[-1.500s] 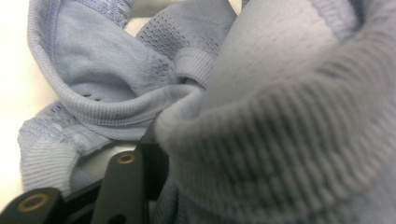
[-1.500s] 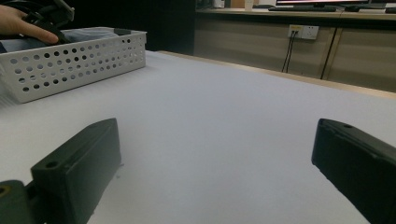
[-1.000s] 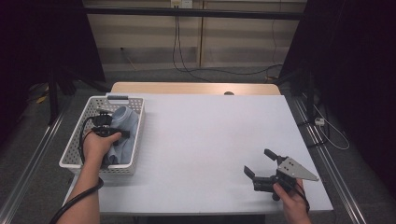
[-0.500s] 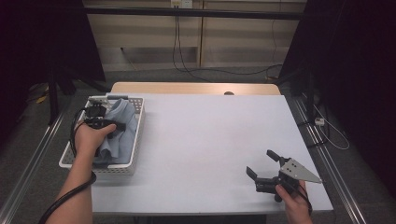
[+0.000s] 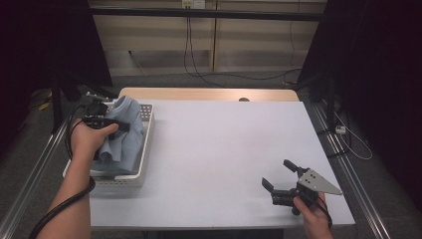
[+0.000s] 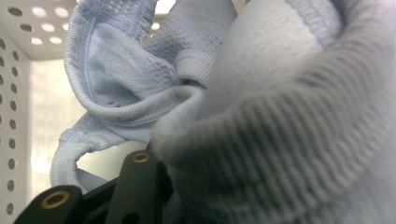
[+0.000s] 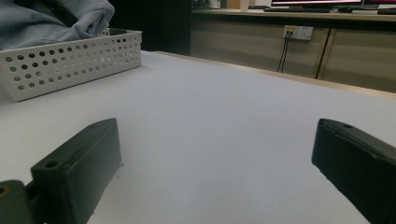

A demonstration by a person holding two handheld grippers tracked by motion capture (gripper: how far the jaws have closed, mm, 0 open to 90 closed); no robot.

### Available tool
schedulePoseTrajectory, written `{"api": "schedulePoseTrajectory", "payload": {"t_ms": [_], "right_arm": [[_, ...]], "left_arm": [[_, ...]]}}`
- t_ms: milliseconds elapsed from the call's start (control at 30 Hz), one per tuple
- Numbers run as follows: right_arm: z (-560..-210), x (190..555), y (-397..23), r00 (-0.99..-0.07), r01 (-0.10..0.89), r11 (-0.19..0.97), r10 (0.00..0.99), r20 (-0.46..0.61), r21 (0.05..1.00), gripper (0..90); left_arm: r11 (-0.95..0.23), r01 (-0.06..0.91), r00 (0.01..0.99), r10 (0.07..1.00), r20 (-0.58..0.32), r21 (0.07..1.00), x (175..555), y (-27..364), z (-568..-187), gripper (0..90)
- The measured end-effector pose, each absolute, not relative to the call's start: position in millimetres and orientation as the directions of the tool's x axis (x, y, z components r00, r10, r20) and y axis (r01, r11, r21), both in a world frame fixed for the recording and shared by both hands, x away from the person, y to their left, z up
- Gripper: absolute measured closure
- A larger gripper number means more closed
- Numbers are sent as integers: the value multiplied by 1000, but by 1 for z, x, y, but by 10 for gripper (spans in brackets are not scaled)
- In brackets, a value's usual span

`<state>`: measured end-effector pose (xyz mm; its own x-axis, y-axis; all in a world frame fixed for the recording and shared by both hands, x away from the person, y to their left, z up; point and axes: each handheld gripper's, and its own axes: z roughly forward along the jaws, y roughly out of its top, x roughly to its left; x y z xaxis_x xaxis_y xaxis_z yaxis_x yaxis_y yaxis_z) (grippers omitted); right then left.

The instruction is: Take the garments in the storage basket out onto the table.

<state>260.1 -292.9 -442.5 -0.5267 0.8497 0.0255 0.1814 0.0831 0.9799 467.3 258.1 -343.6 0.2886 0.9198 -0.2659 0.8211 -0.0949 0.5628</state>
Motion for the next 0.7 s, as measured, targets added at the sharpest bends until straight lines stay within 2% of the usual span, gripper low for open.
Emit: {"api": "schedulePoseTrajectory", "payload": {"t_ms": [700], "right_arm": [[-442, 260, -292, -532, 180, 85, 847, 24, 980, 10]], "left_arm": [[-115, 788, 331, 908, -258, 605, 465, 260, -298, 572]]}}
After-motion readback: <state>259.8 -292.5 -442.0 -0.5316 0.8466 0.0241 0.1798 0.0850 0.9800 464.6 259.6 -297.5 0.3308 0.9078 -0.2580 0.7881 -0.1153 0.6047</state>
